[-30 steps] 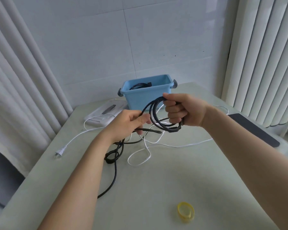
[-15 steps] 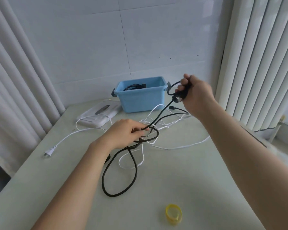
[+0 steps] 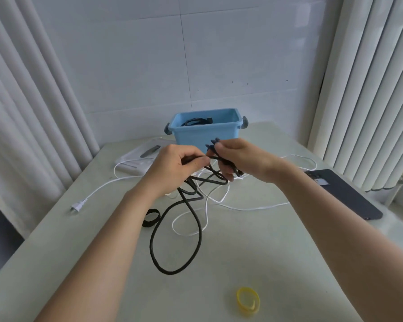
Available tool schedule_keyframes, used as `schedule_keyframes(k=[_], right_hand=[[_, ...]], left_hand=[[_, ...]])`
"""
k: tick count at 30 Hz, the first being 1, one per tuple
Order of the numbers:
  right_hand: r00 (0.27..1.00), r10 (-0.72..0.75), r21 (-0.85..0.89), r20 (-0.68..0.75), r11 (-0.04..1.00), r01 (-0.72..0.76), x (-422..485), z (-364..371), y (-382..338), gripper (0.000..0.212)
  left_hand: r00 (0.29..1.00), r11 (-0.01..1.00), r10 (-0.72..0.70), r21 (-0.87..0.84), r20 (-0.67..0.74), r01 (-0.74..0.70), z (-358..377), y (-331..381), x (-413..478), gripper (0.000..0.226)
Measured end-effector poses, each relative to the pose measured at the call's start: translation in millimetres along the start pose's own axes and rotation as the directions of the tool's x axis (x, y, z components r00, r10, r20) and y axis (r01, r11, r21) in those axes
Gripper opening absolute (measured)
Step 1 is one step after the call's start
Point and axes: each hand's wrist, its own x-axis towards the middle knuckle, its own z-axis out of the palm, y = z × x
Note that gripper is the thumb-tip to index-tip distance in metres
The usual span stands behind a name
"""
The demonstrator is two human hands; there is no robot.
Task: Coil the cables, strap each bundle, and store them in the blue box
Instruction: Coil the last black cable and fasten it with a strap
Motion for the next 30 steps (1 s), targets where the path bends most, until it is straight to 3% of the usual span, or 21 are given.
schedule_keyframes(k=[2,5,6,8,10,13,16,19,21,22,24,30], right_hand=[[0.998,0.007,0.038,0.055,0.999,-0.009,-2.1,0.0,-2.7,0.042],[1.000,-0.013,-0.187,-0.011,0.982,0.011,-2.8,-2.4,-4.1,0.039],[0.999,-0.012,-0.130,-0.053,0.991,0.005,-3.4,-5.2,-4.9,0.036],[0.993,-0.013,0.164,-0.116,0.986,0.032,-5.7,-12.9,-10.5,0.033],[0.987,0.020,0.449,-0.162,0.892,0.056,-8.4,-24.0,-18.0,0.045],[0.978,0.113,0.745,-0.175,0.665,0.056,-9.9,-36.4,-22.6,0.054],[0.968,0.192,0.941,-0.160,0.324,0.092,-7.1,-41.4,-20.3,0.052],[0.947,0.233,0.971,-0.221,-0.040,0.236,-1.7,-45.9,-14.0,0.048],[0.914,0.269,0.922,-0.305,-0.159,0.354,0.4,-53.7,-10.7,0.045],[0.889,0.291,0.904,-0.354,-0.139,0.405,0.2,-58.2,-9.3,0.041],[0.824,0.341,0.882,-0.451,0.030,0.470,0.1,-65.7,-7.7,0.033],[0.658,0.441,0.792,-0.611,0.337,0.509,9.7,-68.1,6.3,0.026]], left_hand=[[0.999,0.999,-0.026,-0.025,-0.038,0.025,-0.8,-3.5,-0.3,0.012],[1.000,0.989,-0.017,0.145,-0.017,0.019,-5.5,-10.4,-0.5,0.014],[0.999,0.977,-0.034,0.211,0.016,0.030,-7.6,-12.8,-0.4,0.018],[0.992,0.952,-0.108,0.294,0.063,0.085,-10.8,-20.7,-2.7,0.031],[0.984,0.935,-0.162,0.330,0.073,0.130,-9.4,-30.0,-5.4,0.039],[0.966,0.955,-0.229,0.222,0.121,0.198,-1.1,-31.8,-7.0,0.013],[0.945,0.956,-0.261,0.185,0.197,0.226,5.6,-29.7,-6.2,0.008],[0.908,0.939,-0.294,0.267,0.298,0.216,7.9,-32.4,-8.1,0.011],[0.871,0.913,-0.335,0.353,0.361,0.205,8.3,-35.6,-10.2,0.010],[0.855,0.898,-0.351,0.395,0.383,0.192,8.7,-37.1,-10.9,0.009],[0.854,0.889,-0.346,0.427,0.388,0.166,10.2,-36.1,-10.3,0.008],[0.940,0.957,-0.216,0.250,0.264,0.150,14.1,-21.7,-4.9,0.021]])
